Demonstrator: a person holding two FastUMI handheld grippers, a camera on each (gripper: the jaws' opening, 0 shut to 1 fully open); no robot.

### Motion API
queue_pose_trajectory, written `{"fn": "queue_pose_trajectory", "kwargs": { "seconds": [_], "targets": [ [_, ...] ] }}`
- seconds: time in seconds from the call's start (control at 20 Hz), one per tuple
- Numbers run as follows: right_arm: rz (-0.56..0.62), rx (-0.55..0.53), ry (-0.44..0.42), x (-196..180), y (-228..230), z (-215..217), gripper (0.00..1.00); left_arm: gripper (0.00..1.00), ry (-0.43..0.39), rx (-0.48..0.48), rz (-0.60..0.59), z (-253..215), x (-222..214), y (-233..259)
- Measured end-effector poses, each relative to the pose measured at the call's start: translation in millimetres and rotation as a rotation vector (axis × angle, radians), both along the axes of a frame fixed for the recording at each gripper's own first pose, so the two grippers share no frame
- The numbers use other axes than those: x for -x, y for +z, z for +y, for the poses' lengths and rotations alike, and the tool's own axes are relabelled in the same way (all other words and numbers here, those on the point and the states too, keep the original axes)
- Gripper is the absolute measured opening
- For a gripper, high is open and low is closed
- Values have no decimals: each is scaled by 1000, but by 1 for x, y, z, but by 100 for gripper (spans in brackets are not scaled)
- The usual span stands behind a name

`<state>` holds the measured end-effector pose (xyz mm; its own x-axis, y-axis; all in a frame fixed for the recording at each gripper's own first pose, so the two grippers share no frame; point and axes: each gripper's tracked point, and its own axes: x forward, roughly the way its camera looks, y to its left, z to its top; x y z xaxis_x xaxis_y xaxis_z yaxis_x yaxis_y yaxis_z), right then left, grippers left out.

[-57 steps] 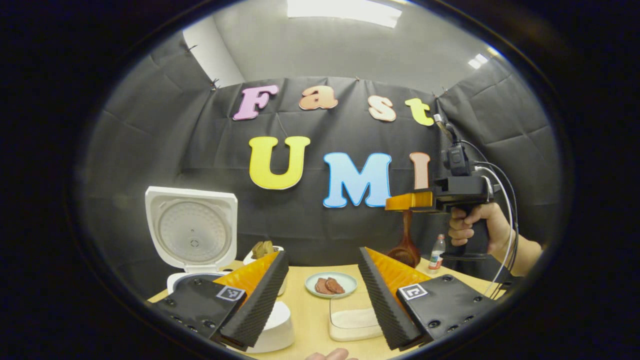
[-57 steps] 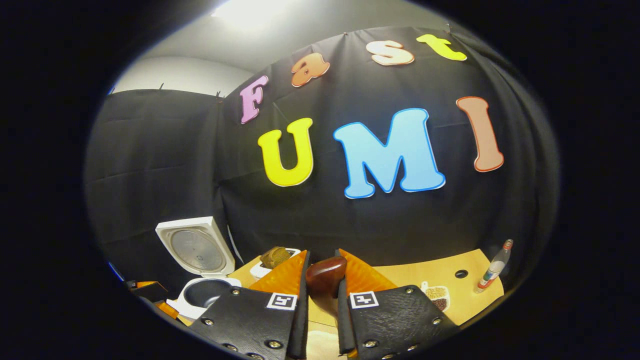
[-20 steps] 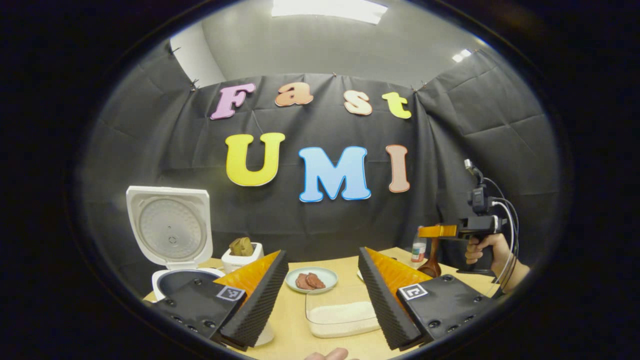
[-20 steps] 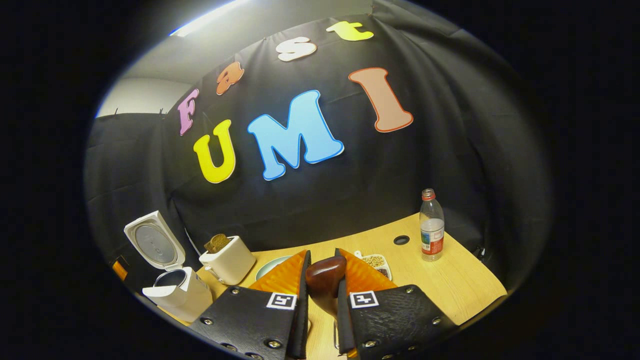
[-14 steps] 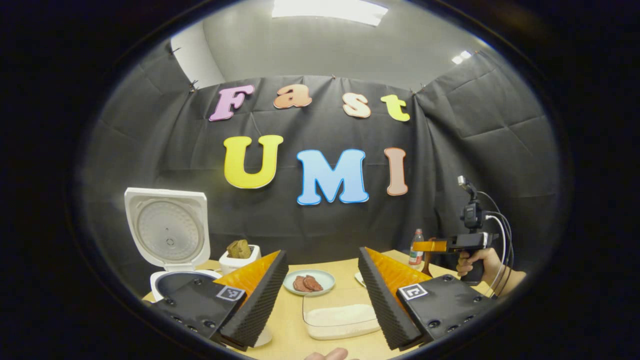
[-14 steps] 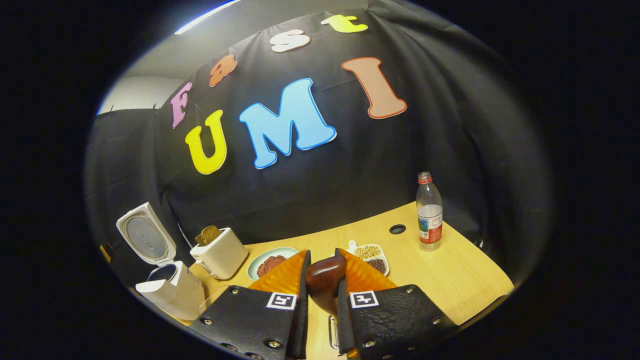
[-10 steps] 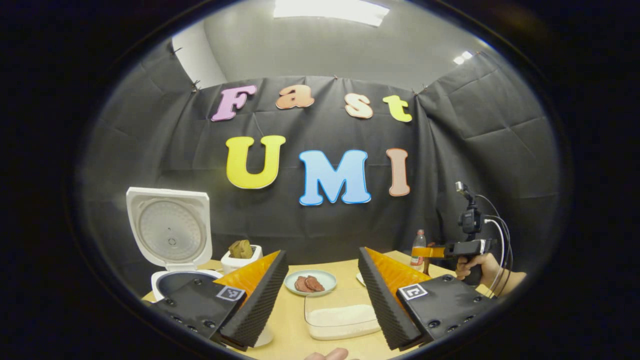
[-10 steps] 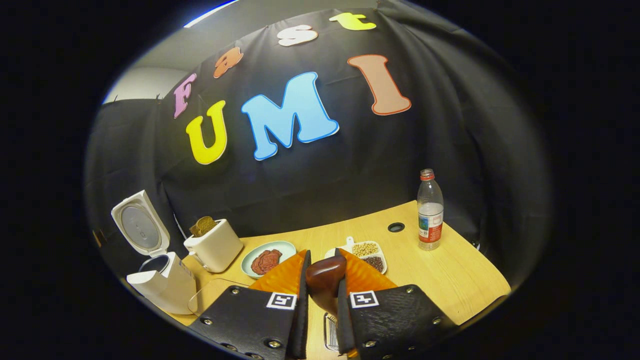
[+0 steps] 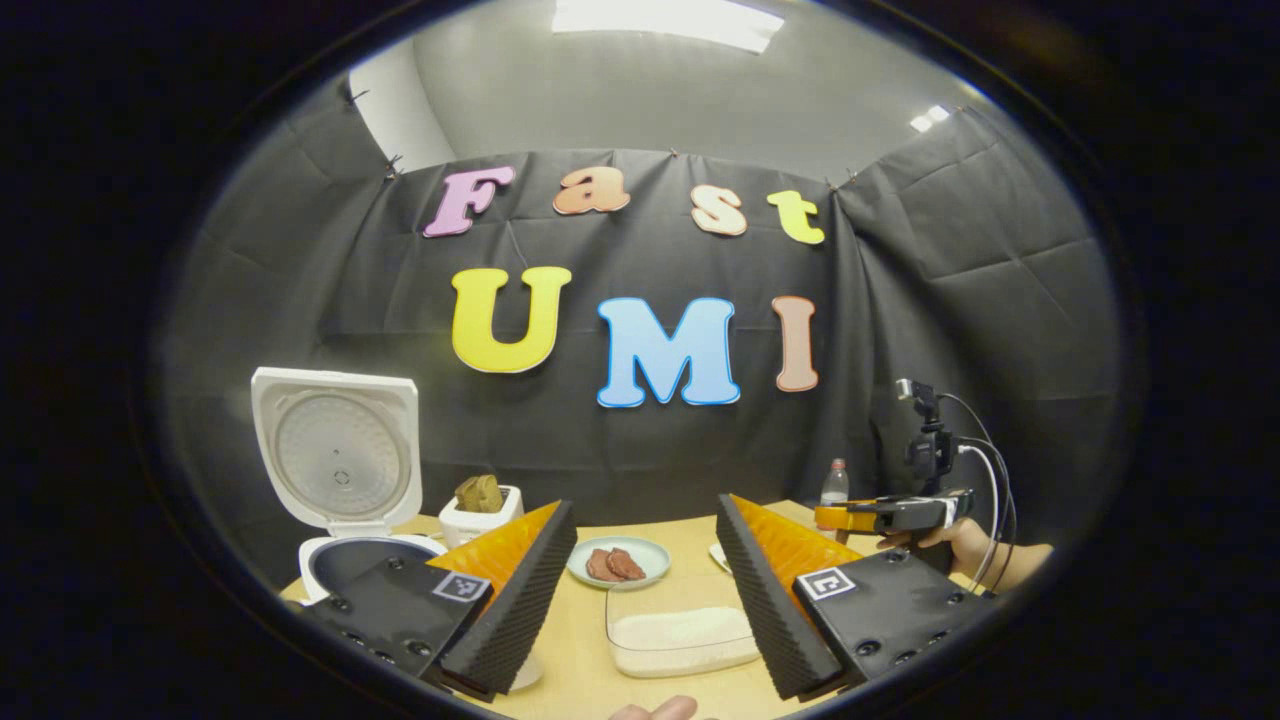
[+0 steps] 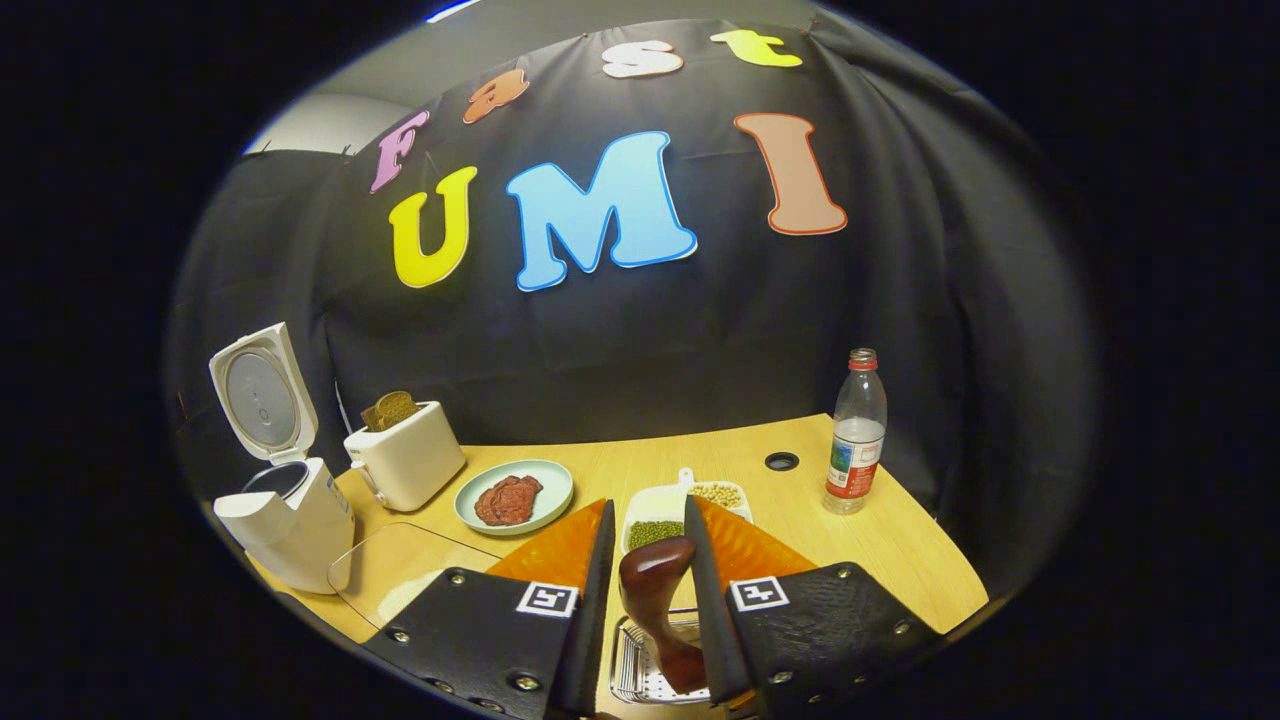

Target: Close the left gripper, press the button to open the rice cooker; take a wooden spoon from the chopstick holder with the right hand, scoop a spoonful of rice and pour it into the rice cooker, then put the wooden spoon back into the chopstick holder.

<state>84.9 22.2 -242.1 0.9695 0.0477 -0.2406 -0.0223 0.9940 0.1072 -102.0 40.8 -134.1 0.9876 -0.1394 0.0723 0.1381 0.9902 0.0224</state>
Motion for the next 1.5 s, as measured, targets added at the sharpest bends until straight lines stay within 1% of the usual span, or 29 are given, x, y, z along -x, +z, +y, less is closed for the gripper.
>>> {"fn": "queue_pose_trajectory", "kwargs": {
  "seconds": [0.1, 0.15, 0.2, 0.25, 0.35, 0.45, 0.6, 0.8, 0.9, 1.0, 1.1, 1.15, 1.2, 1.25, 1.3, 1.45, 1.5],
  "targets": [
    [-18, 23, -26, 0, 5, -13, 64, 98, 3, 2, -5, 1, 0, 1],
    [-37, 40, -43, 0, 11, -19, 71, 98, 2, 3, -5, 1, -1, 1],
    [-58, 53, -55, 2, 20, -24, 75, 98, 4, 3, -5, 1, -1, 2],
    [-79, 62, -62, 5, 28, -28, 86, 98, 7, 2, -6, 2, -1, 3],
    [-112, 60, -73, 12, 45, -36, 96, 98, 14, 5, -9, 5, 0, 4],
    [-143, 50, -70, 21, 63, -40, 96, 98, 21, 12, -13, 9, 0, 7],
    [-178, 73, -74, 36, 82, -50, 96, 98, 41, 17, -16, 19, 0, 11],
    [-188, 100, -54, 50, 92, -53, 96, 98, 89, 10, -19, 41, -7, 26],
    [-184, 113, -43, 53, 96, -55, 96, 98, 122, -4, -16, 57, -15, 44],
    [-192, 110, -35, 55, 103, -57, 96, 99, 183, -19, -28, 84, -25, 67],
    [-212, 95, -36, 59, 112, -62, 96, 98, 228, -2, -41, 109, -37, 90],
    [-221, 87, -35, 60, 116, -64, 96, 94, 238, 15, -47, 120, -44, 100],
    [-227, 85, -33, 60, 118, -65, 96, 98, 238, 35, -59, 130, -52, 111],
    [-226, 91, -33, 60, 118, -67, 96, 89, 246, 42, -72, 143, -62, 122],
    [-228, 100, -32, 60, 117, -69, 96, 81, 279, 43, -77, 161, -71, 131],
    [-227, 110, -31, 57, 115, -75, 96, 76, 402, 8, -68, 217, -95, 147],
    [-224, 108, -29, 57, 113, -76, 96, 76, 432, -2, -63, 230, -104, 148]
  ]
}}
